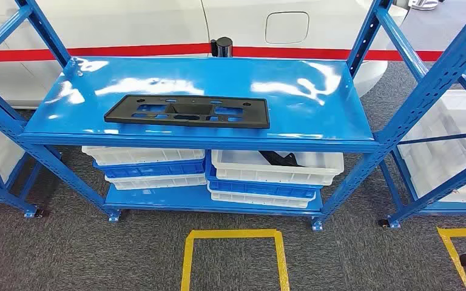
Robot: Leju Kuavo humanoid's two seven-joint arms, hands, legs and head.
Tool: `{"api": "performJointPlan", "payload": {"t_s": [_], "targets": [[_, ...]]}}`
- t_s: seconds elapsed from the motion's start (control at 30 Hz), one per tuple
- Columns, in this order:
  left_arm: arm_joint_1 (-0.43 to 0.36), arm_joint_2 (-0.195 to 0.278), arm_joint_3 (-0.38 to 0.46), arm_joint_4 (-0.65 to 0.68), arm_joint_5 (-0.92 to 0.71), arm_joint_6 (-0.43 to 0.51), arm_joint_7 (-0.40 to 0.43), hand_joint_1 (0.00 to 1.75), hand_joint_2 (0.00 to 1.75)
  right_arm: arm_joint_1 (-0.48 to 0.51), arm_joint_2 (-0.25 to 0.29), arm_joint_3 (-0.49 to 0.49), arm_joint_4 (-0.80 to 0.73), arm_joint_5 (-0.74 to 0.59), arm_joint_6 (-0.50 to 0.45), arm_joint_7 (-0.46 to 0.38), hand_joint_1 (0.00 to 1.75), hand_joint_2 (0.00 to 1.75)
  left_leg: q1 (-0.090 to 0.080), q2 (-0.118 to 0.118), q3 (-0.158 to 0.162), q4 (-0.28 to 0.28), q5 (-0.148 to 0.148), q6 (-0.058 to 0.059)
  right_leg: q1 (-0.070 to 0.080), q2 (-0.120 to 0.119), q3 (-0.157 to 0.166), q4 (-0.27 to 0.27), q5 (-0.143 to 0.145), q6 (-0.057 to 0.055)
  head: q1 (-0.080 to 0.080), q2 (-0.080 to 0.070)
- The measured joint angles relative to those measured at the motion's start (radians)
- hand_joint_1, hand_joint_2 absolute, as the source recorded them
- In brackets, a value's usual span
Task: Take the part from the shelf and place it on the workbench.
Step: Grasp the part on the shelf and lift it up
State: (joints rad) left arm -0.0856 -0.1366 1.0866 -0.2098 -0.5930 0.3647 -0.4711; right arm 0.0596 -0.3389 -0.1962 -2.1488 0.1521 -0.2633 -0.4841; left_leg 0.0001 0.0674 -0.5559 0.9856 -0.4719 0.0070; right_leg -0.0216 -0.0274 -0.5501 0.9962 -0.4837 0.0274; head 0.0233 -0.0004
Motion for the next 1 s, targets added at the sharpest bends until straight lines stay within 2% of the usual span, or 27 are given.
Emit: {"api": "performJointPlan", "payload": {"t_s": [0.2,0.4,0.6,0.7,0.83,1.0], "targets": [[0.0,-0.001,-0.008,0.0,-0.033,0.007,0.014,0.0,0.0,-0.004,0.006,0.08,0.008,0.107,-0.053,0.001,0.0,1.75,0.0,-0.001,0.0,0.0,0.0,0.0,0.0,0.0,0.0,0.0,0.0,0.0,0.0,0.0],[-0.002,-0.006,-0.032,0.0,-0.071,0.008,0.025,0.0,0.0,-0.036,0.022,0.243,0.048,0.298,-0.074,0.055,0.0,1.75,0.0,0.0,-0.001,0.0,0.0,0.0,0.001,0.0,0.001,0.0,0.0,0.0,0.0,0.0],[-0.028,-0.015,-0.065,0.0,-0.118,0.004,0.044,0.0,0.0,-0.217,0.085,0.453,0.229,0.47,-0.039,0.222,0.0,1.75,0.0,0.001,0.001,0.0,0.002,0.001,0.001,0.0,0.002,0.0,0.001,0.0,0.0,0.0],[-0.042,-0.018,-0.085,0.0,-0.139,-0.004,0.056,0.0,0.0,-0.331,0.127,0.533,0.355,0.494,-0.012,0.312,0.0,1.75,0.0,0.0,0.001,0.0,0.004,0.001,0.001,0.0,0.002,0.001,0.001,0.0,0.0,0.0],[-0.057,-0.018,-0.114,0.0,-0.166,-0.018,0.073,0.0,0.0,-0.455,0.172,0.588,0.519,0.517,0.017,0.383,0.0,1.75,0.0,0.0,0.001,0.0,0.004,0.001,0.001,-0.001,0.002,0.001,0.001,0.001,0.0,0.0],[-0.074,-0.019,-0.149,0.0,-0.191,-0.024,0.092,0.0,0.0,-0.563,0.215,0.615,0.703,0.587,0.037,0.438,0.0,1.75,0.0,-0.001,0.0,0.001,0.004,0.001,0.001,-0.002,0.001,0.001,0.001,0.001,0.0,0.0]]}}
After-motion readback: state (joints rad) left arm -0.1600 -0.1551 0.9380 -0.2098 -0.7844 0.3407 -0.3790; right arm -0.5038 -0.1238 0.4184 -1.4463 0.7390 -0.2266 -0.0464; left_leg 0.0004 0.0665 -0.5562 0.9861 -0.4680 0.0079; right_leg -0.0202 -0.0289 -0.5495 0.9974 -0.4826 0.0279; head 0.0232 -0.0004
